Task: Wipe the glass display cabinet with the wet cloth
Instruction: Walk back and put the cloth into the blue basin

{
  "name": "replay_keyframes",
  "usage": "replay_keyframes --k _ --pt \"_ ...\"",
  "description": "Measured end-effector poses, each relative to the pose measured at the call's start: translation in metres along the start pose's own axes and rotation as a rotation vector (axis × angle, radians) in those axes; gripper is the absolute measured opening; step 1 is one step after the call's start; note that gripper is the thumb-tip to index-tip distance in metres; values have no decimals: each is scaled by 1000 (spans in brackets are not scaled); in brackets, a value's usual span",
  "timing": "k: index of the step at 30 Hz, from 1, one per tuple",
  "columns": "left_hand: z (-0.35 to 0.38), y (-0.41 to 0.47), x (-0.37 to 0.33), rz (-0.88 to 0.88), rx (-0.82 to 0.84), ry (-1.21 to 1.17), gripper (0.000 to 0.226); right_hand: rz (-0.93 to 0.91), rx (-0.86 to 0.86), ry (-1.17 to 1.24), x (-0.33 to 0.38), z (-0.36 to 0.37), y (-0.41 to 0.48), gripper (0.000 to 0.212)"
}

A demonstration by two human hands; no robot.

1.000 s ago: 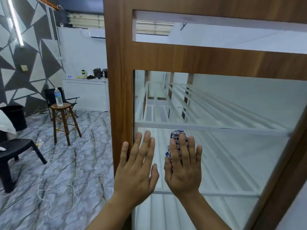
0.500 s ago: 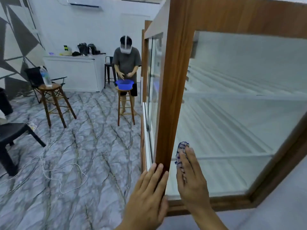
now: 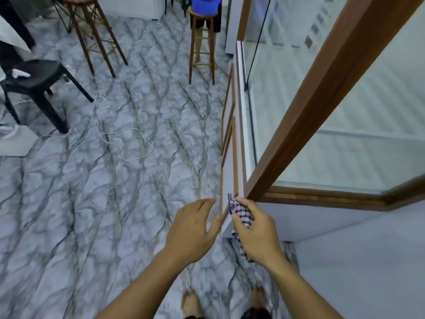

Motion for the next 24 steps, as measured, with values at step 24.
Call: replay_keyframes --k 24 --pt "-13 88 163 -238 200 95 86 141 194 -52 7 126 135 37"
Point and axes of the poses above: each hand's wrist, its own y-axis towards the middle knuckle, its own z-axis out of the palm, x = y × z, the point moved 10 cm from there along y, towards the middle knuckle, and after that the axes turned 5 degrees about y, right-handed, at the moved point
